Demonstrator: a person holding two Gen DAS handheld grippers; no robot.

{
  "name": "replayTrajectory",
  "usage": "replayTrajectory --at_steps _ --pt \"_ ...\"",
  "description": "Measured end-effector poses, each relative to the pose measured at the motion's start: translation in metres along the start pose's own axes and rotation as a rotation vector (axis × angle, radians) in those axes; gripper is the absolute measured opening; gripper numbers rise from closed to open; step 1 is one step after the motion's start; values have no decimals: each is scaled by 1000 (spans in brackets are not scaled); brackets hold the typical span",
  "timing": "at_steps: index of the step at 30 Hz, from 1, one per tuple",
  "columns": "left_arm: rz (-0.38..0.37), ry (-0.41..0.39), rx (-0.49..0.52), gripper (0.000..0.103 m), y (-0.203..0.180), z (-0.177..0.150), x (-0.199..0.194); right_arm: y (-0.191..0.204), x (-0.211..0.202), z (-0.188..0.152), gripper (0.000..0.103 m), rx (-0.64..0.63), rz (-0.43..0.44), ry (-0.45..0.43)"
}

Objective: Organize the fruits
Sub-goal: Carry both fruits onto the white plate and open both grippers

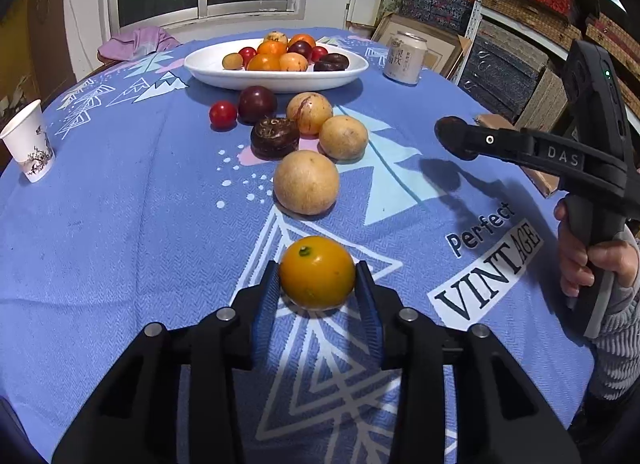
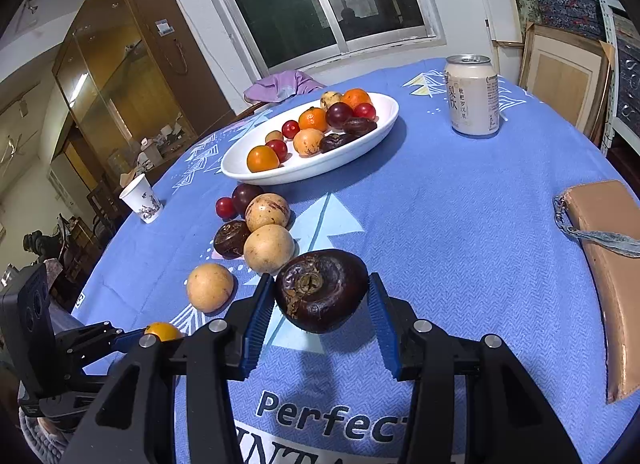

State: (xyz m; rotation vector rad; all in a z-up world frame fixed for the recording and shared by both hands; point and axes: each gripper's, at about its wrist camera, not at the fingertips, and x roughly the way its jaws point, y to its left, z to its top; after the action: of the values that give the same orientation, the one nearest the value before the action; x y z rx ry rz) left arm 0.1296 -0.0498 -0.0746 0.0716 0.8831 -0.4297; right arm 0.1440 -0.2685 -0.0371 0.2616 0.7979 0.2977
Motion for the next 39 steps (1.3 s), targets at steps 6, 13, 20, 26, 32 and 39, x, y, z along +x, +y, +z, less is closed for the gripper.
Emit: replayTrajectory --at_steps 6,13,20,26,32,39 --pt "6 -81 -16 37 5 7 -19 2 -2 1 48 -11 -1 -17" --pt "93 -235 -18 37 22 97 -61 24 -35 73 48 -43 39 -121" --pt "175 -289 -43 37 37 185 -32 49 -10 148 48 -77 51 -177" --pt "155 -198 -130 37 67 209 42 41 88 138 48 -89 13 17" --pt "118 -135 -151 37 82 212 91 37 121 128 48 -104 -18 93" --pt "111 -91 -152 37 90 206 118 40 131 122 49 -110 -34 110"
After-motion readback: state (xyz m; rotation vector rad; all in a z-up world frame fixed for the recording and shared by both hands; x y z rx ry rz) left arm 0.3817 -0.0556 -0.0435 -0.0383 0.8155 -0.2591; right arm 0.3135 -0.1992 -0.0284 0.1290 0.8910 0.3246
